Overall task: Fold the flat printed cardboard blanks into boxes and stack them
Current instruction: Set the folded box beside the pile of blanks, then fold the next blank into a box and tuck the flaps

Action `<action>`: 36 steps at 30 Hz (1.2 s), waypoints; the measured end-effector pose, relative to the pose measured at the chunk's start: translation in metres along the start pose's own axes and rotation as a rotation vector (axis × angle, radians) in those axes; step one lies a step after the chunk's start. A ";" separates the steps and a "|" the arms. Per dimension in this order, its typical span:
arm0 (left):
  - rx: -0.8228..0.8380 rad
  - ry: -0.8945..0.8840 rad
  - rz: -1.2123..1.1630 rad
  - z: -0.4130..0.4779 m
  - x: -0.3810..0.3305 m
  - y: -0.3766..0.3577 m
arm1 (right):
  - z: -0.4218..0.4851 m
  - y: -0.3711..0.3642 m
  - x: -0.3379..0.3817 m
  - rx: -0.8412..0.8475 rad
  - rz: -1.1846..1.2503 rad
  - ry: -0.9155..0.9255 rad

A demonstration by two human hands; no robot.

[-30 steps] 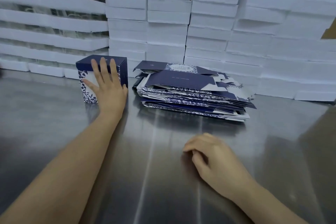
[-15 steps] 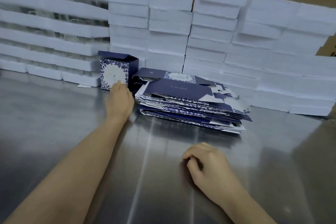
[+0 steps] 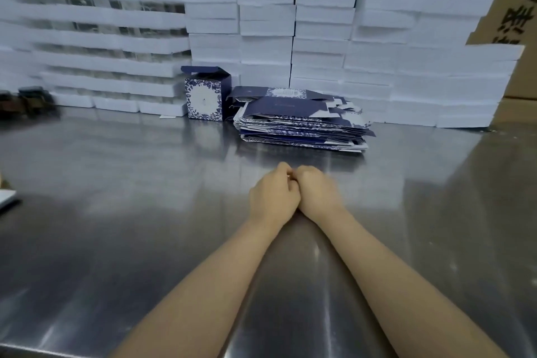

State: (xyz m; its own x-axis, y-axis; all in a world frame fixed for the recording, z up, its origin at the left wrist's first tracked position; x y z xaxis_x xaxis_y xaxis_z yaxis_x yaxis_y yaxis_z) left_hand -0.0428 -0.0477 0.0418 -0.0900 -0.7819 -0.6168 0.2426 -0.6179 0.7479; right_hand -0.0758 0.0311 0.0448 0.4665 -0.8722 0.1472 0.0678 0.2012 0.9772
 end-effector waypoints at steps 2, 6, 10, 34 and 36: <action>0.020 0.091 -0.108 0.002 0.011 0.004 | -0.004 0.001 0.004 -0.029 0.033 0.028; 0.049 0.171 -0.194 0.012 0.024 -0.003 | 0.014 0.007 -0.015 -0.161 -0.003 -0.041; 0.067 0.153 -0.207 0.024 0.025 -0.014 | 0.051 0.004 -0.047 -0.224 0.008 -0.174; -0.071 0.072 -0.499 0.044 0.044 -0.008 | 0.013 0.099 -0.026 -1.156 0.059 0.103; -0.136 0.097 -0.637 0.041 0.048 -0.002 | -0.015 0.137 -0.027 -1.230 0.199 0.138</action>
State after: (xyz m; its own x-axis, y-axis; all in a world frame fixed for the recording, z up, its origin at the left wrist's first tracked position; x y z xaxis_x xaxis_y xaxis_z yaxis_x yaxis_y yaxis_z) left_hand -0.0872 -0.0869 0.0208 -0.1707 -0.2514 -0.9527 0.2908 -0.9367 0.1951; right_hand -0.0657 0.0893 0.1728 0.6466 -0.7399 0.1855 0.7281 0.6712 0.1393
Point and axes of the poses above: each hand's wrist, its own z-axis towards the middle knuckle, its own y-axis out of the back of the hand, x = y × z, the point moved 9 cm from there along z, towards the middle knuckle, and after that the axes turned 11 degrees about x, right-handed, at the moved point
